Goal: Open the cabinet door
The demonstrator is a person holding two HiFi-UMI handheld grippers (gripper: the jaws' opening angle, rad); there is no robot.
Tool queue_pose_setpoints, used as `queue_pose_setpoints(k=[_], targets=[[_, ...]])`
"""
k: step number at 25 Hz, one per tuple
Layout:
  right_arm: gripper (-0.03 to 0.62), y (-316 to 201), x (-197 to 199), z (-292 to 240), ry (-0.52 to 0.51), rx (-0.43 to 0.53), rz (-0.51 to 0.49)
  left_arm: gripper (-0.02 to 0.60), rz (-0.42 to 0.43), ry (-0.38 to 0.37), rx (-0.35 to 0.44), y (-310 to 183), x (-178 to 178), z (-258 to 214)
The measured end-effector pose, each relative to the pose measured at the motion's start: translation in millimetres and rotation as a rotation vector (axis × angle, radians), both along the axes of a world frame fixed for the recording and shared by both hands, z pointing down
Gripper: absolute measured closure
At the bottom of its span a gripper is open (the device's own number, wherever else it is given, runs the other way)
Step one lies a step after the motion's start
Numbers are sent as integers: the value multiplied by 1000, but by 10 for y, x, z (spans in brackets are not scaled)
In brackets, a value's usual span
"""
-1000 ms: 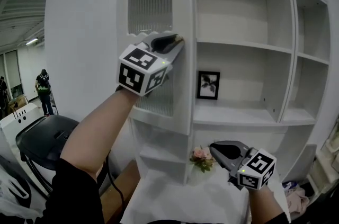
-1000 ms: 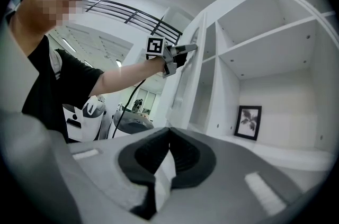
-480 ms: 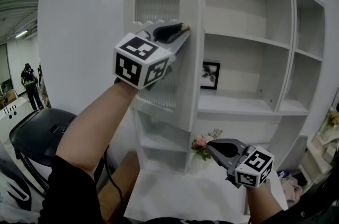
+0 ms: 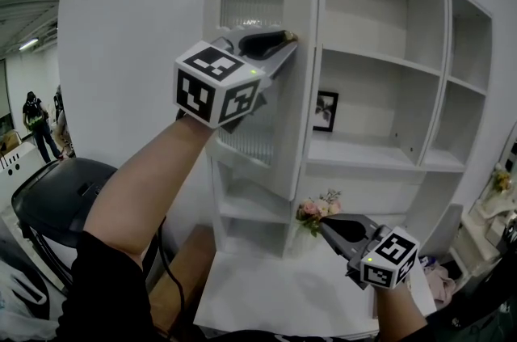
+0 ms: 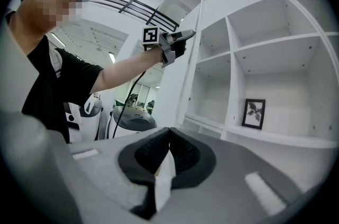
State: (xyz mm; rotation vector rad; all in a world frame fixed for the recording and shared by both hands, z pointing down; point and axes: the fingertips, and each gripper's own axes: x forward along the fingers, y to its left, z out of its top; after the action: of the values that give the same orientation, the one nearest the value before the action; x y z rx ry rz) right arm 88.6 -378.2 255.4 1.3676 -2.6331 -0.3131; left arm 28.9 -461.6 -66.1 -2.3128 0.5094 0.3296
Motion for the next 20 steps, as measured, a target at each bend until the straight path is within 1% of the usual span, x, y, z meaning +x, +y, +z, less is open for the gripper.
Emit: queue_pose_setpoints(k=[3,8,13,20], targets=[[591,48,-91,-9,0,5,8,506,18,-2,-3,60,-107,1],[591,105,-266,-12,0,15,11,505,31,-10,13,157,-313,6],[591,116,-472,35,-3,10,1,505,102,-10,-8,236,-546,0],[591,81,-727,101,-5,1,-22,502,166,-7,-9,325,-894,-17]])
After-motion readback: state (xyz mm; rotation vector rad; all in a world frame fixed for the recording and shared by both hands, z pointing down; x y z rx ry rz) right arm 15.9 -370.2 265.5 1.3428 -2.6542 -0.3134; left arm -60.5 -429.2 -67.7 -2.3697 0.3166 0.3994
